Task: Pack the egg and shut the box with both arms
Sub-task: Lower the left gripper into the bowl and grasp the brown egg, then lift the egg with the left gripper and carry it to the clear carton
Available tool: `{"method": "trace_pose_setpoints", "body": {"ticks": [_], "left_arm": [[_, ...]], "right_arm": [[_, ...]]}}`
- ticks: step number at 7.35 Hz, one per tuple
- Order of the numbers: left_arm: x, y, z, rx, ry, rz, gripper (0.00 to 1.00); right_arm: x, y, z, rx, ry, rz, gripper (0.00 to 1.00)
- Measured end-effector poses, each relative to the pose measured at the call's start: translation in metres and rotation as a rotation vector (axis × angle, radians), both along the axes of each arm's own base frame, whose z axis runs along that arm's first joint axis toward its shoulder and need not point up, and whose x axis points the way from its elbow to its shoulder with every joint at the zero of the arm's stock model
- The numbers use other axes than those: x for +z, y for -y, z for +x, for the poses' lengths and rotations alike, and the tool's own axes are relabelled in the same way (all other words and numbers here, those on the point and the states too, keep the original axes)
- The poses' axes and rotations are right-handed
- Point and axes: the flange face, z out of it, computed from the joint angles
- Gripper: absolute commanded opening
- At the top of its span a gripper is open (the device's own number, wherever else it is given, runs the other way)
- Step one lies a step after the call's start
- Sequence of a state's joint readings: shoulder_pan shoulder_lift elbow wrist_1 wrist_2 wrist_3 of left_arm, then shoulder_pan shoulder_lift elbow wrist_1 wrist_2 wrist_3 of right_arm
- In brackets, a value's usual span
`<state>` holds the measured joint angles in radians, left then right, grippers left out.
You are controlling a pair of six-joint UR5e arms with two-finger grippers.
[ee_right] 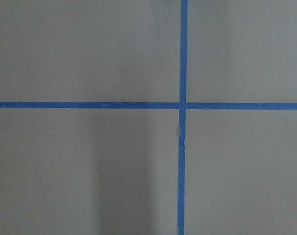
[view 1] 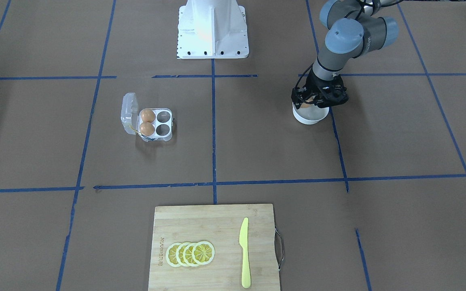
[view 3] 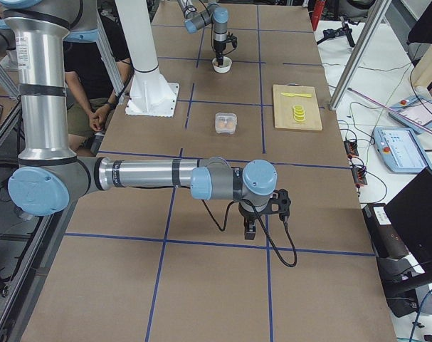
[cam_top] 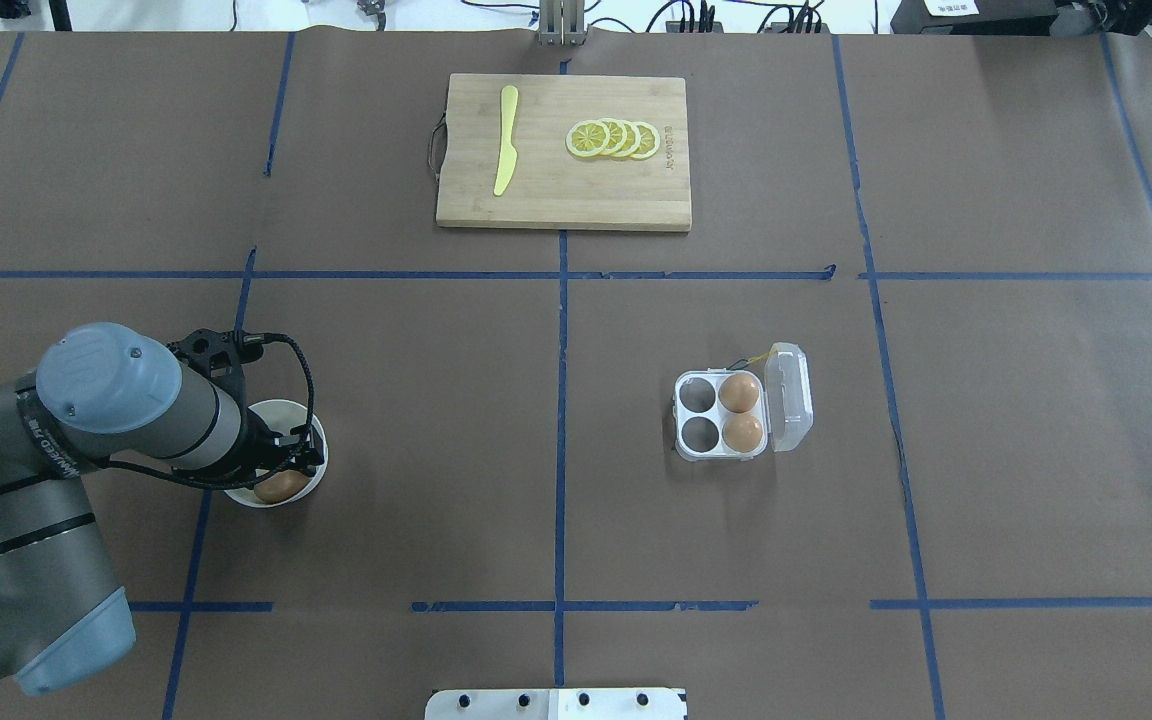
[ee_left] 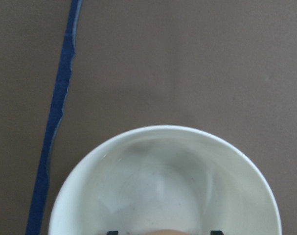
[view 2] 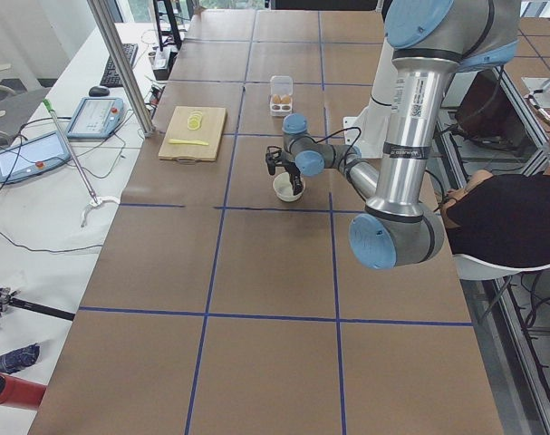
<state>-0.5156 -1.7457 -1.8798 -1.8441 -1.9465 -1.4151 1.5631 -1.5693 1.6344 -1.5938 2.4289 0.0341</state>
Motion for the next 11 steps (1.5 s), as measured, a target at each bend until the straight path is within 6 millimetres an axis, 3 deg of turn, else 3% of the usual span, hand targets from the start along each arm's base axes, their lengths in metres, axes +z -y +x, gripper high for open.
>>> {"method": "trace_pose_setpoints", "body": {"ticks": [2, 4, 6, 7, 9, 11], "left_arm": [[-0.003, 0.003, -0.004, -0.009, 0.005, -0.001, 0.0], [-0.014, 0.021, -0.03, -0.057, -0.012, 0.017, 0.0], [-0.049, 0.046, -0.078, -0.141, -0.073, 0.058, 0.0], [-0.074, 0.053, -0.087, -0.155, -0.118, 0.076, 0.0], [-0.15, 0.073, -0.055, -0.122, -0.259, 0.068, 0.0], [-0.213, 0.087, 0.009, -0.12, -0.388, 0.012, 0.0]], "right_arm": [[-0.003, 0.0, 0.0, 0.001, 0.0, 0.006, 1.0], [-0.004, 0.001, 0.0, 0.001, 0.0, 0.007, 1.0], [-0.005, 0.002, 0.0, 0.001, 0.0, 0.009, 1.0], [-0.005, 0.002, 0.0, 0.001, 0.0, 0.01, 1.0], [-0.006, 0.002, 0.0, 0.0, 0.0, 0.012, 1.0], [-0.006, 0.001, 0.0, 0.0, 0.001, 0.011, 1.0]]}}
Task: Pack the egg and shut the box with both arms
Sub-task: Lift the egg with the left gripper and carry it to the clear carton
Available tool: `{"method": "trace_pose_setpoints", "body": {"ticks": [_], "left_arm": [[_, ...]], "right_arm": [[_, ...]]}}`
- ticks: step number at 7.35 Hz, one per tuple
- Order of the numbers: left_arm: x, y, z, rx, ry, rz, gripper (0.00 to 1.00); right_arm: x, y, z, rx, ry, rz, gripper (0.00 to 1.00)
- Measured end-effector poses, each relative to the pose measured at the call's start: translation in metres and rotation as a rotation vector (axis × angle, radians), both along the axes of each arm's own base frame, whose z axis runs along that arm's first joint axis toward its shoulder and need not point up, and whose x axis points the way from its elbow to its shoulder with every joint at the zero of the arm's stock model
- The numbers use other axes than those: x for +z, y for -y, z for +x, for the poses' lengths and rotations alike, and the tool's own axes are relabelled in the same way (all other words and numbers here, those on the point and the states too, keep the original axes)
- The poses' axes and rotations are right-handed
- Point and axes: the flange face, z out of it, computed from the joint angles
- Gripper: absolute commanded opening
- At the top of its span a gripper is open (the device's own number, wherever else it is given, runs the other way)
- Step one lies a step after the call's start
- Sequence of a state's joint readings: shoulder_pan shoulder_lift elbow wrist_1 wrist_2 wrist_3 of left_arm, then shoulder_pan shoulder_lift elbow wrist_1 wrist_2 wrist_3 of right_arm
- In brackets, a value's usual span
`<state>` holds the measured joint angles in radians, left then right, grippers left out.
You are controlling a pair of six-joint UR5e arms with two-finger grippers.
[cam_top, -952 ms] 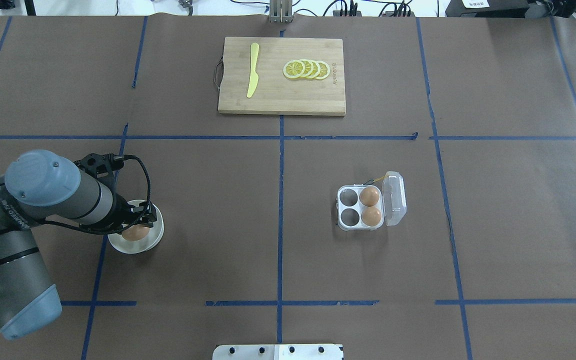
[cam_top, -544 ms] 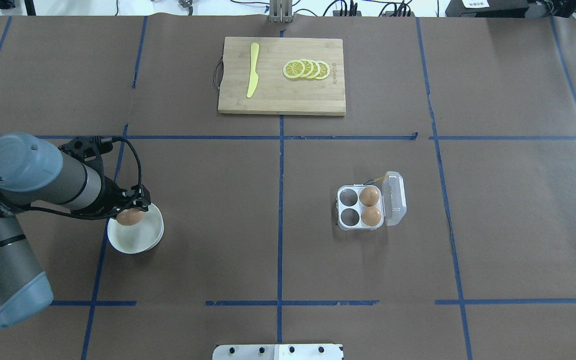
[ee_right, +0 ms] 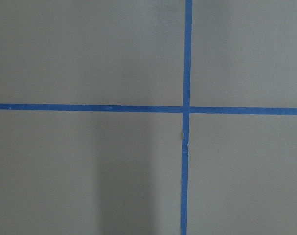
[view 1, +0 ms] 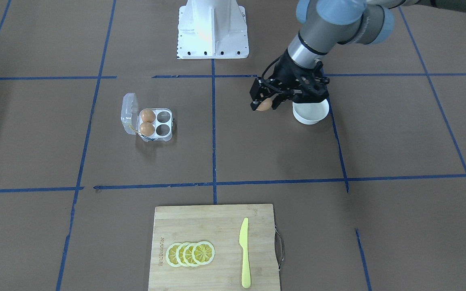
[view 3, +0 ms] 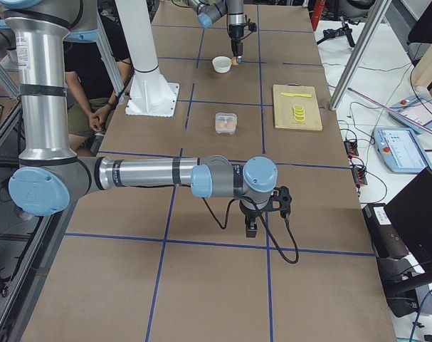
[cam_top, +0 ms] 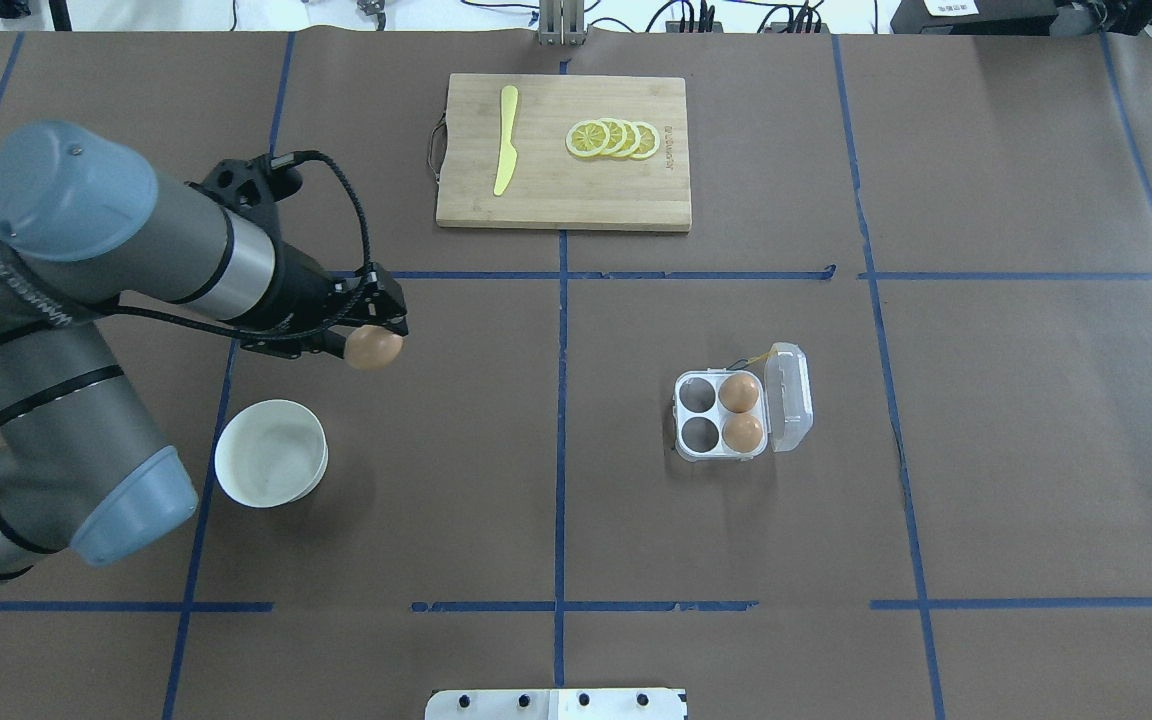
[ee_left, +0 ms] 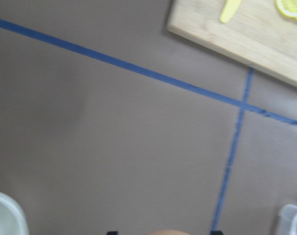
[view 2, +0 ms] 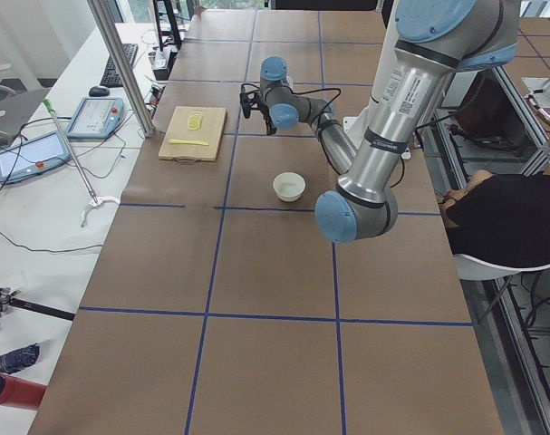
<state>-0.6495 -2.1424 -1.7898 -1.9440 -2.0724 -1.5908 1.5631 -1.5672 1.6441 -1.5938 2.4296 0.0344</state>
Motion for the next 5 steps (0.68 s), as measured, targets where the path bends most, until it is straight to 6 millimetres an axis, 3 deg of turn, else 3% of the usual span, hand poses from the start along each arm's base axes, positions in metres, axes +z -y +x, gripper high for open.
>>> {"method": "trace_pose_setpoints", "body": {"ticks": [1, 4, 5], "left_arm": [[-0.019, -0.001, 0.038, 0.018, -0.062, -0.011, 0.0], [-0.046, -0.009, 0.152, 0.001, -0.2, 0.065, 0.0], [-0.058, -0.014, 0.181, -0.007, -0.214, 0.078, 0.0]], "right_arm": [[0.0, 0.0, 0.0, 0.0, 0.0, 0.0, 1.0], [-0.001, 0.001, 0.0, 0.002, 0.001, 0.0, 1.0], [0.0, 0.0, 0.0, 0.002, 0.001, -0.002, 1.0]]}}
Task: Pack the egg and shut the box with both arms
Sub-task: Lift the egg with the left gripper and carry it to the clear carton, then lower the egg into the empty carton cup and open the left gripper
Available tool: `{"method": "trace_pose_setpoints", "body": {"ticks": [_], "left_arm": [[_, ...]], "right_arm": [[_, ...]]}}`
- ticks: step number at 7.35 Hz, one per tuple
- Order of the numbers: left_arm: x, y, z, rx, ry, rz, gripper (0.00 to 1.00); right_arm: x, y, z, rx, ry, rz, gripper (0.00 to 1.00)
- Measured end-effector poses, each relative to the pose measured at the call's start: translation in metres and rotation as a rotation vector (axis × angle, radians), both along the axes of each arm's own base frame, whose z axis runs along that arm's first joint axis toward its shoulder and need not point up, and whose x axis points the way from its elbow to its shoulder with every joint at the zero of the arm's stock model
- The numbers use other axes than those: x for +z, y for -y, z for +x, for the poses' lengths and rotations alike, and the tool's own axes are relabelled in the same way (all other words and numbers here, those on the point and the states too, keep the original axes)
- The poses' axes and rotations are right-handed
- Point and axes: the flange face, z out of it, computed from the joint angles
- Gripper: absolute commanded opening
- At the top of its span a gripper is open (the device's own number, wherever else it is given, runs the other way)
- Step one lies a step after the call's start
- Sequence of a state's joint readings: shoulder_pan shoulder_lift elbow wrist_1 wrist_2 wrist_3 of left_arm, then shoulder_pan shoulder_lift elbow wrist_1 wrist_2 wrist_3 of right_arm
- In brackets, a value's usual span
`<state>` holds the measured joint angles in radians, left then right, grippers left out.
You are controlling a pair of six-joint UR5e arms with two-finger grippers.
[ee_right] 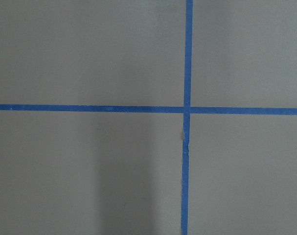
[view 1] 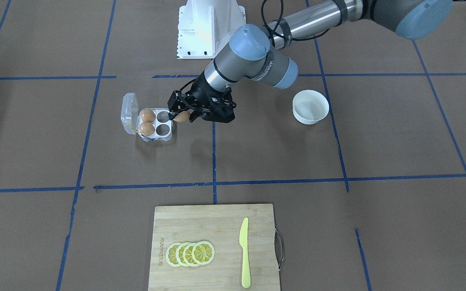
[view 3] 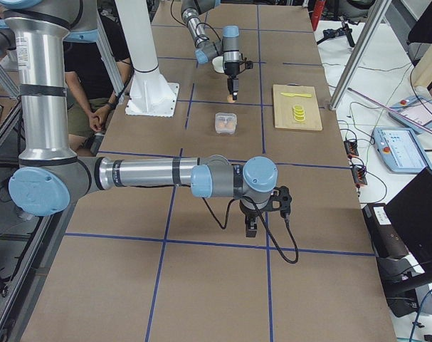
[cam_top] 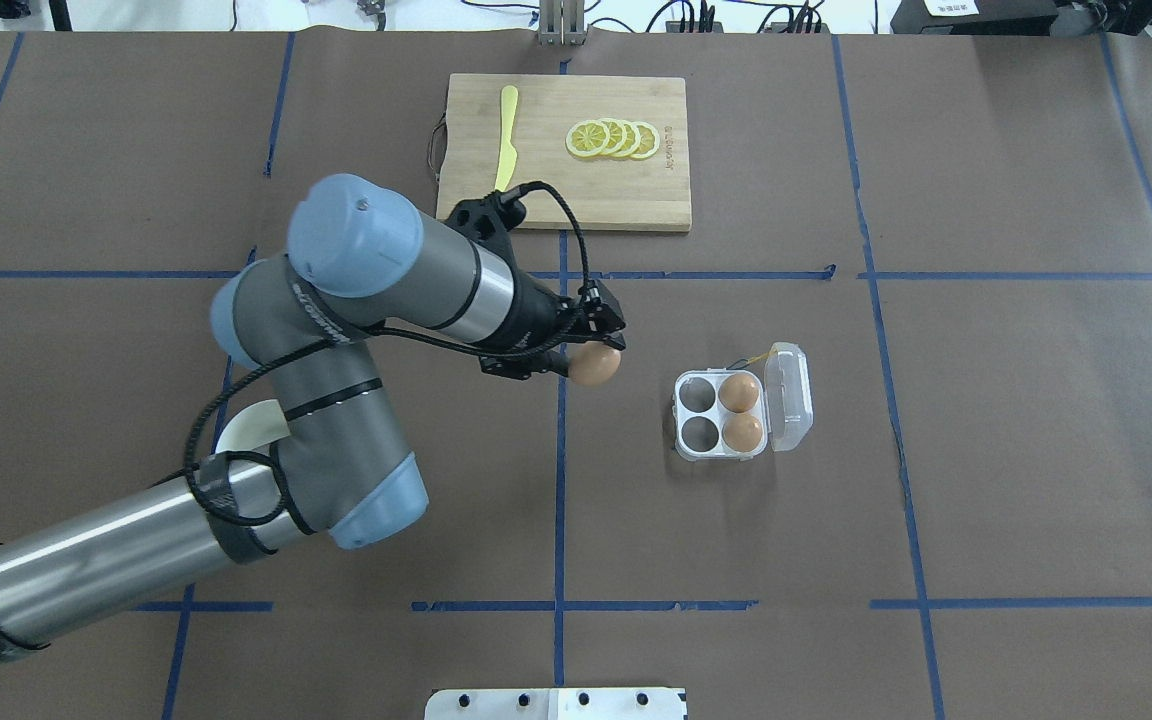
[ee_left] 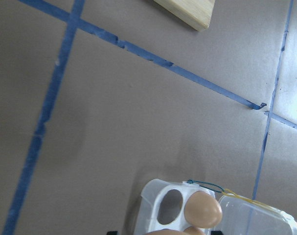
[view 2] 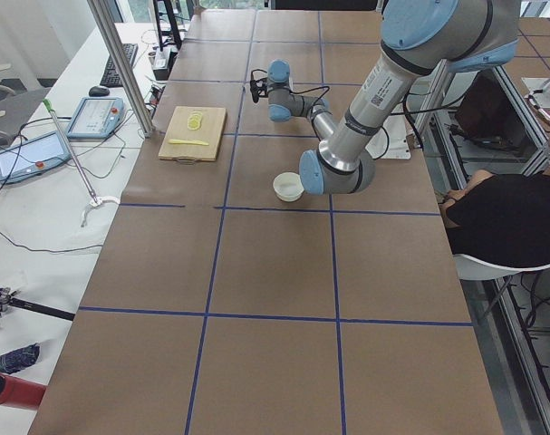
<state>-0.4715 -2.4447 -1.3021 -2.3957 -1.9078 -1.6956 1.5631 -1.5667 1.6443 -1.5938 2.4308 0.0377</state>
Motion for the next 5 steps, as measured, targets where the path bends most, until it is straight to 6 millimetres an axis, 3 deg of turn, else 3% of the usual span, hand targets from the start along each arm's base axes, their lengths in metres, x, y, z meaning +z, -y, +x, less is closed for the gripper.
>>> {"method": "trace_pose_setpoints", "body": {"ticks": [2, 3, 4, 5], "left_arm": [[-0.009, -0.015, 0.032, 0.007, -0.014, 0.011, 0.0], [-0.009, -0.021, 0.041, 0.003, -0.015, 0.014, 0.08], [-0.009, -0.025, 0.045, 0.0, -0.016, 0.015, 0.62], [-0.011, -0.026, 0.046, -0.001, -0.018, 0.016, 0.99]], "right_arm": [[0.001, 0.0, 0.0, 0.0, 0.0, -0.003, 1.0], [0.002, -0.001, 0.0, 0.0, 0.001, -0.005, 1.0], [0.003, -0.001, 0.0, 0.0, 0.001, -0.007, 1.0], [0.004, -0.002, 0.0, 0.0, 0.0, -0.01, 1.0]]}}
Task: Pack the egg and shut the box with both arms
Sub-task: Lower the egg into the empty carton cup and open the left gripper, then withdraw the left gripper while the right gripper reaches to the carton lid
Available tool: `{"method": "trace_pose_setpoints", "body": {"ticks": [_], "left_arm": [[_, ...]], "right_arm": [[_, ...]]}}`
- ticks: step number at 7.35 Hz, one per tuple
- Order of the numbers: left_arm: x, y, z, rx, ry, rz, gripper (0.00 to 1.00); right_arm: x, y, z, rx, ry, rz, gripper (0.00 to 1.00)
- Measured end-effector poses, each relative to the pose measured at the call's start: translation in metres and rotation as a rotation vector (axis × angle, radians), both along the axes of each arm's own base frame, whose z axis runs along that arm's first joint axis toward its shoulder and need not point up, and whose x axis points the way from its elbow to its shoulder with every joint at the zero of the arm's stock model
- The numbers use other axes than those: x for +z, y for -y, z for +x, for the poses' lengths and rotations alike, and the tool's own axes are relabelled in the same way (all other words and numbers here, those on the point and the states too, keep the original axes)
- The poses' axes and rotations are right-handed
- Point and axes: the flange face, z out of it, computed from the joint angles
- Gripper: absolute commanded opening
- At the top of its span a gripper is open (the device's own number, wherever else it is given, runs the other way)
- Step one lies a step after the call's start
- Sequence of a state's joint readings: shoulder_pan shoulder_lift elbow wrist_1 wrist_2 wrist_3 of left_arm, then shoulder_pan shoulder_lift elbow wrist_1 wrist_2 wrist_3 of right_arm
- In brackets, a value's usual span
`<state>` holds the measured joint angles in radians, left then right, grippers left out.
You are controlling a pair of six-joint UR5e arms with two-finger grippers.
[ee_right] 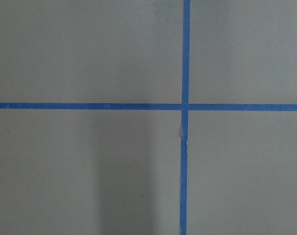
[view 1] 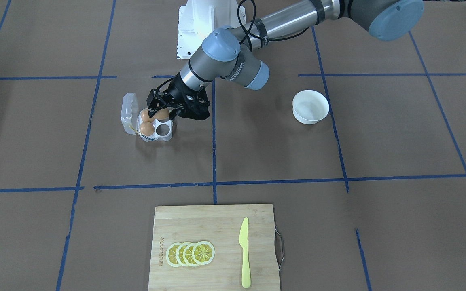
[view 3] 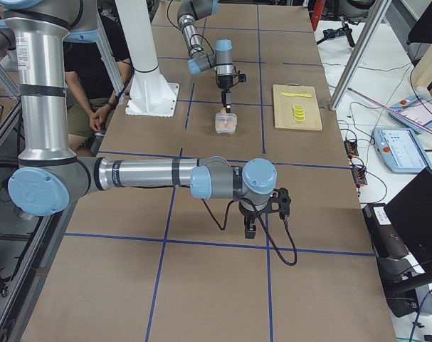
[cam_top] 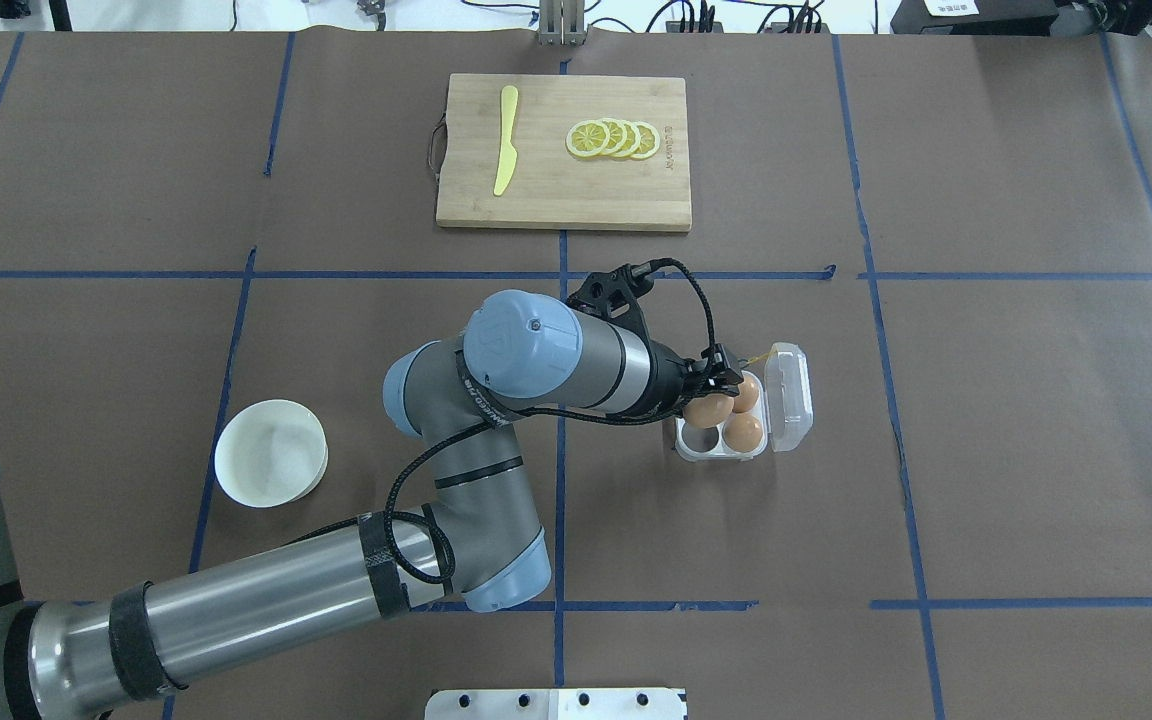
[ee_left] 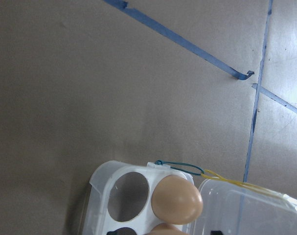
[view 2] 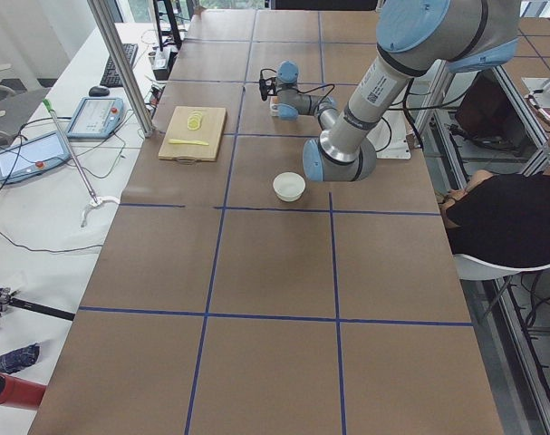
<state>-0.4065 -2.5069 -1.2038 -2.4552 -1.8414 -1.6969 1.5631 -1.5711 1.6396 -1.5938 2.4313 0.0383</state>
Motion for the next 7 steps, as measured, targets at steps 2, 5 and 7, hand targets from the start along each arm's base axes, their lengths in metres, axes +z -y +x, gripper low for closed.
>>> {"method": "trace_pose_setpoints", "body": {"ticks": [2, 5, 7], "left_arm": [[-0.003, 0.0, -0.001, -0.002, -0.004, 0.002, 1.0], [-0.005, 0.028, -0.022, -0.019, -0.003, 0.002, 1.0], [-0.006, 0.058, -0.052, 0.007, 0.031, -0.017, 1.0]], "right_arm": [[0.001, -0.001, 0.0, 0.0, 0.001, -0.003, 1.0], [-0.004, 0.001, 0.0, 0.001, 0.004, 0.006, 1.0], [-0.026, 0.006, -0.01, 0.029, 0.012, 0.005, 1.0]]}}
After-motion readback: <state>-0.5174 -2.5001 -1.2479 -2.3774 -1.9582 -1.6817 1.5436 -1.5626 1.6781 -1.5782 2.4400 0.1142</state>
